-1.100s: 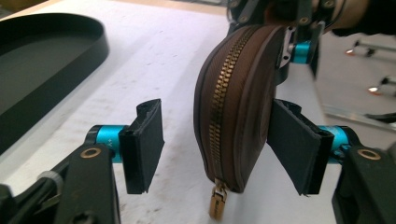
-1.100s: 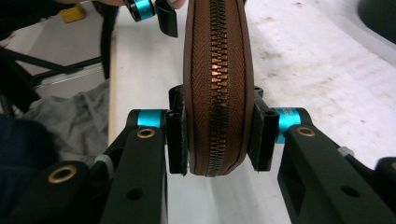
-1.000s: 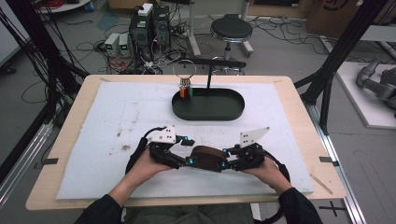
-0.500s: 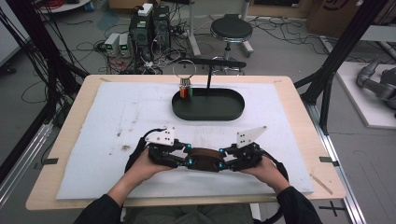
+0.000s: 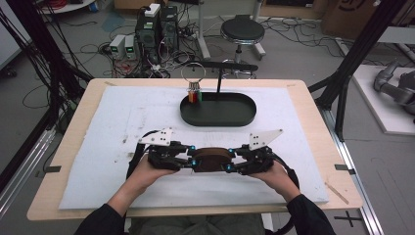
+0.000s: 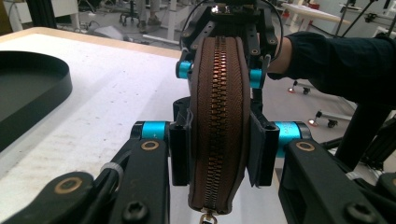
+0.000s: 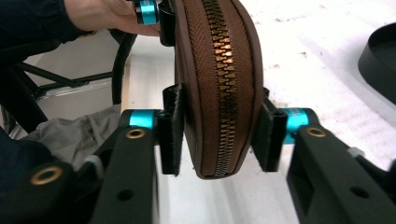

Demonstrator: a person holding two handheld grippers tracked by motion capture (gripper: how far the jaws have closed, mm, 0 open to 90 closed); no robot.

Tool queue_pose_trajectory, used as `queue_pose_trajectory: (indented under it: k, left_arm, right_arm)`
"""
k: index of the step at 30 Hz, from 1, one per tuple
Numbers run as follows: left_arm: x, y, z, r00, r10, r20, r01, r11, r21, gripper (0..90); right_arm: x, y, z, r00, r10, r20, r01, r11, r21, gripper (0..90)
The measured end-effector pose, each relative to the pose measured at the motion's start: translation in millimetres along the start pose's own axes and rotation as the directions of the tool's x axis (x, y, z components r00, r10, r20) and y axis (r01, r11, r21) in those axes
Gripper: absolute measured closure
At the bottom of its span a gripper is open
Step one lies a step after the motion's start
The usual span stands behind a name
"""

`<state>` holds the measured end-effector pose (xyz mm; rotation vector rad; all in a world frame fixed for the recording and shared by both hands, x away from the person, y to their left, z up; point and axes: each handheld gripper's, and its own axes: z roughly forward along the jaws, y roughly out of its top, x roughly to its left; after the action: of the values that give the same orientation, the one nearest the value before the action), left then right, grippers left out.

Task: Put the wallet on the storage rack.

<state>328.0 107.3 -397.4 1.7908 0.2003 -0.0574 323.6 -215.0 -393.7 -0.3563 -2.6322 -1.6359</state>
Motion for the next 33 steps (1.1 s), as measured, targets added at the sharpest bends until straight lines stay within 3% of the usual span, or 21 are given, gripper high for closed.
queue_pose_trajectory:
  k: [2, 4, 6, 8, 12, 15, 20, 21, 22, 25, 28, 29, 33]
  left_arm:
    - [-0.8, 1.7, -0.3, 0.9996, 0.006, -0.026, -0.006, 0.9999, 0.01, 62.0]
    - [-0.3, 3.7, -1.0, 0.9986, -0.006, -0.053, 0.006, 0.9999, 0.008, 51.9]
    - [-0.4, 6.4, -3.9, 0.9946, -0.01, -0.103, 0.012, 0.9998, 0.014, 41.9]
    - [0.0, 8.6, -11.4, 0.9891, -0.004, -0.147, 0.007, 0.9998, 0.02, 38.0]
    - [-3.5, 9.1, -34.1, 0.9726, -0.01, -0.232, 0.01, 0.9999, -0.001, 35.1]
    - [-10.6, 6.9, -52.4, 0.957, 0.001, -0.29, -0.006, 0.9999, -0.013, 34.3]
    - [-24.1, 0.2, -78.9, 0.9205, 0.011, -0.391, -0.024, 0.9993, -0.028, 34.3]
    - [-27.4, -2.0, -84.1, 0.9037, 0.026, -0.427, -0.04, 0.9989, -0.024, 34.4]
    - [-29.0, -3.3, -86.8, 0.8927, 0.032, -0.45, -0.046, 0.9987, -0.02, 34.7]
    - [-33.7, -8.4, -95.3, 0.8514, 0.025, -0.524, -0.046, 0.9986, -0.027, 34.7]
    - [-36.5, -13.1, -100.2, 0.8172, 0.019, -0.576, -0.039, 0.999, -0.023, 34.6]
    - [-37.4, -14.5, -101.1, 0.8095, 0.015, -0.587, -0.036, 0.9991, -0.023, 34.4]
    - [-38.8, -17.5, -103.4, 0.801, 0.013, -0.599, -0.034, 0.9992, -0.023, 34.2]
  right_arm:
    - [0.8, 0.6, 0.0, 1.0, -0.005, 0.001, 0.005, 1.0, 0.001, 64.7]
    - [1.2, 1.7, -0.4, 0.9998, -0.017, 0.0, 0.017, 1.0, -0.004, 66.7]
    - [0.4, 3.6, -2.2, 0.9997, -0.015, 0.018, 0.015, 1.0, -0.01, 67.0]
    - [-1.9, 5.1, -5.3, 0.9994, -0.009, 0.033, 0.009, 1.0, -0.025, 67.3]
    - [-9.7, 10.1, -13.1, 0.9956, 0.015, 0.092, -0.01, 0.998, -0.057, 67.5]
    - [-16.4, 14.1, -18.3, 0.9865, 0.039, 0.159, -0.027, 0.997, -0.076, 67.6]
    - [-33.2, 22.4, -20.1, 0.9569, 0.08, 0.279, -0.053, 0.993, -0.105, 67.7]
    - [-36.2, 23.6, -19.7, 0.953, 0.089, 0.29, -0.058, 0.992, -0.111, 67.7]
    - [-41.8, 25.9, -18.5, 0.946, 0.097, 0.309, -0.064, 0.991, -0.117, 67.7]
    - [-53.5, 31.7, -12.9, 0.9288, 0.122, 0.35, -0.082, 0.989, -0.125, 67.8]
    - [-66.6, 38.4, -3.4, 0.9108, 0.143, 0.387, -0.1, 0.987, -0.129, 67.9]
    - [-70.7, 40.7, 0.5, 0.9048, 0.145, 0.4, -0.102, 0.987, -0.126, 67.9]
    - [-88.6, 47.1, 16.7, 0.888, 0.171, 0.427, -0.124, 0.983, -0.134, 67.9]
